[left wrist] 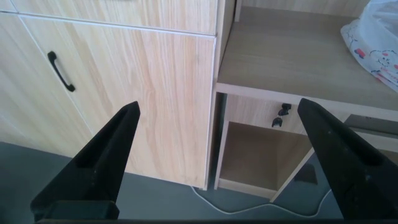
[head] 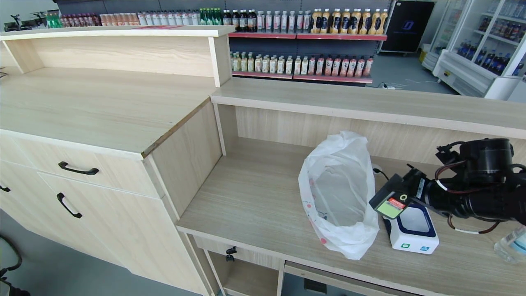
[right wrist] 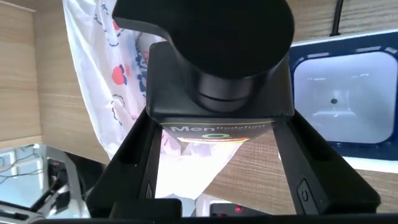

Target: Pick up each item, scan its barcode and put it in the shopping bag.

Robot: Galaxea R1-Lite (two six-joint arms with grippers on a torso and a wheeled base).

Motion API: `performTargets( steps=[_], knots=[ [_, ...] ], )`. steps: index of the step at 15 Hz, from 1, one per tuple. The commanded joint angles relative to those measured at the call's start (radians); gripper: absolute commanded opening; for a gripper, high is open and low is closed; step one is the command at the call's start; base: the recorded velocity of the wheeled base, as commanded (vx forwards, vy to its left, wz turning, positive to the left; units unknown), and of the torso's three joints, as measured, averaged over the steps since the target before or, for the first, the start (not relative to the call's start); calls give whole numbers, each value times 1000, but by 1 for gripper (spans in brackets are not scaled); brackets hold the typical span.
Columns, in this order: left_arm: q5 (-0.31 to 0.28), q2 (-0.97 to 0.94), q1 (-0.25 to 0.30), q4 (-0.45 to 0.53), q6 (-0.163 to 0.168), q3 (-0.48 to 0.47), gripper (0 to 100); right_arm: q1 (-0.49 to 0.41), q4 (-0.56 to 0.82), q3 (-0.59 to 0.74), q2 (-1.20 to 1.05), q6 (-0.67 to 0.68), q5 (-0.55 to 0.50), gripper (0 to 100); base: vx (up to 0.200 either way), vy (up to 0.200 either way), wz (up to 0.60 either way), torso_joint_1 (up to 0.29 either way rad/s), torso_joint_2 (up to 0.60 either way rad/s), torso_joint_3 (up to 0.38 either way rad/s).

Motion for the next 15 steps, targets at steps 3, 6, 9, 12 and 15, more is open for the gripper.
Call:
performTargets(
  steps=[3, 6, 9, 12, 15],
  knots=[
    [0, 1, 0, 0, 0, 0, 100, -24, 7, 89, -278, -421, -101, 0, 0, 0, 0, 0, 0, 0],
    [0, 1, 0, 0, 0, 0, 100, -73, 4, 104, -407, -571, -104, 0, 0, 0, 0, 0, 0, 0],
    [0, 1, 0, 0, 0, 0, 100, -123, 38, 127, -416, -588, -104, 0, 0, 0, 0, 0, 0, 0],
    [0, 0, 0, 0, 0, 0, 100, -119, -28, 116, -393, -562, -108, 0, 0, 0, 600, -1, -5, 4],
    [0, 1, 0, 0, 0, 0, 100, -118, -114, 104, -307, -538, -107, 0, 0, 0, 600, 7, 2, 4]
  ],
)
